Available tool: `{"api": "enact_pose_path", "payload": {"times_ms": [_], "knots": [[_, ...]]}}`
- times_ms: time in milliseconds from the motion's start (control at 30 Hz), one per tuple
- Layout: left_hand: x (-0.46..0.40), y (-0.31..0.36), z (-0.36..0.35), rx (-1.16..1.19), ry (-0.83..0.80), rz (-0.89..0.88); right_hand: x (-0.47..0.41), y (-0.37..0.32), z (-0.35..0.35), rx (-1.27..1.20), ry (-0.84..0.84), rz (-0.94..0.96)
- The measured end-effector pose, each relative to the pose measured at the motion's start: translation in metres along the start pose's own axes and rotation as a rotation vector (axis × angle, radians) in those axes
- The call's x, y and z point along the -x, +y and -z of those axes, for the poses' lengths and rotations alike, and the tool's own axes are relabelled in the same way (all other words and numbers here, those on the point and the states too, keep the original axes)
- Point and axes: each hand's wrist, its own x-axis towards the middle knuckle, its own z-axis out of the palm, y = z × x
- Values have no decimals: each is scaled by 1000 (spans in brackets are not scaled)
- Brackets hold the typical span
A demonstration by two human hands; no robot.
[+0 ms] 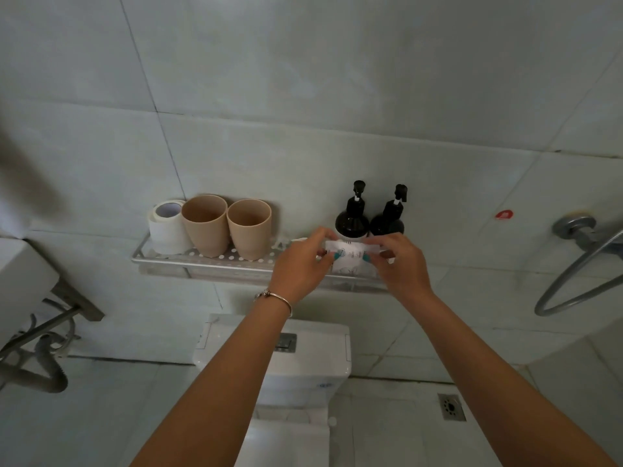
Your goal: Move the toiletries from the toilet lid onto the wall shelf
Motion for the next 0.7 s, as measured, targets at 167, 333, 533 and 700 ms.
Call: {"api": "enact_pose_path", "payload": {"times_ms": [167, 333, 533, 700], "knots": [[-3, 4, -23, 18, -42, 34, 10, 23, 7, 18, -36, -65], [-7, 10, -30, -10, -49, 32, 11, 32, 13, 47, 1, -49], [-8, 13, -30, -85, -25, 36, 16, 35, 13, 55, 31, -51], [-4, 7, -26, -43, -2, 85, 26, 36, 14, 6, 113, -80]]}}
